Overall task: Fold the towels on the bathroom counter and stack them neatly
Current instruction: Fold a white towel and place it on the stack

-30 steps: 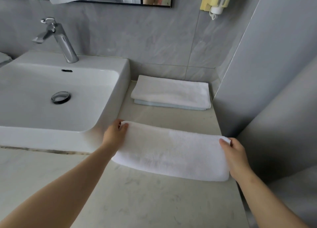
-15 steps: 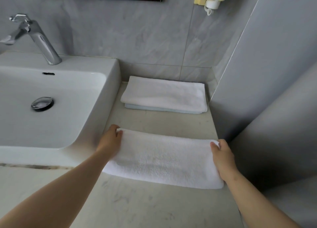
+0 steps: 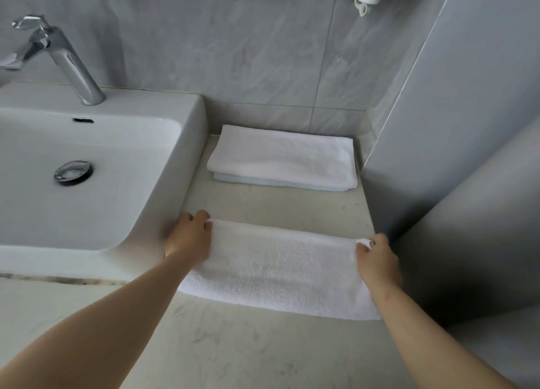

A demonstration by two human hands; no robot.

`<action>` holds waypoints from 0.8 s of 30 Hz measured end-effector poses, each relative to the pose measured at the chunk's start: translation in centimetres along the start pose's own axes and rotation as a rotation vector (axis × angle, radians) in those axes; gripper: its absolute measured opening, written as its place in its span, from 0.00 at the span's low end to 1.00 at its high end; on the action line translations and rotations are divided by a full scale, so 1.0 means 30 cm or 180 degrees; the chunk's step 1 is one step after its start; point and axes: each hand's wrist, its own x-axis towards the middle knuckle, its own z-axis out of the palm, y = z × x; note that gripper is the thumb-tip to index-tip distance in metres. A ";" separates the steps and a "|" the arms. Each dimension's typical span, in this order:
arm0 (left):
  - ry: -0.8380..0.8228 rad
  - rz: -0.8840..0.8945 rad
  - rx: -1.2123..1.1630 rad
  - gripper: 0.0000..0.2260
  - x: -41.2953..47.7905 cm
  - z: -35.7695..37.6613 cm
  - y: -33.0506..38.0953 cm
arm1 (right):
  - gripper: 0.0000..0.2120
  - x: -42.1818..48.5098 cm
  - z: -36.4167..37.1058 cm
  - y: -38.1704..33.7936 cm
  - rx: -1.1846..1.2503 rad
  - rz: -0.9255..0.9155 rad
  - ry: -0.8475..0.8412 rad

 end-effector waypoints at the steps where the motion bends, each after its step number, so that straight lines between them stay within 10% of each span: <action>1: 0.0312 0.0243 0.0025 0.14 -0.015 0.000 0.004 | 0.13 -0.012 0.001 -0.007 -0.0334 -0.0182 0.0294; 4: 0.0871 0.1308 0.0056 0.20 -0.070 0.018 0.055 | 0.24 -0.077 0.050 -0.053 -0.0834 -0.1336 0.0896; 7: -0.0145 0.1590 0.0371 0.37 -0.142 0.073 0.135 | 0.24 -0.167 0.159 -0.112 -0.1307 -0.2046 0.0193; 10: -0.0557 0.1422 0.0756 0.41 -0.168 0.138 0.156 | 0.34 -0.197 0.224 -0.109 -0.1924 -0.2008 -0.0584; 16: -0.0462 0.1159 0.0884 0.43 -0.162 0.163 0.099 | 0.44 -0.153 0.218 -0.020 -0.1879 -0.1732 -0.0439; 24: -0.0226 0.0777 0.0925 0.38 -0.147 0.126 -0.003 | 0.31 -0.122 0.131 0.064 -0.2076 -0.1129 -0.0181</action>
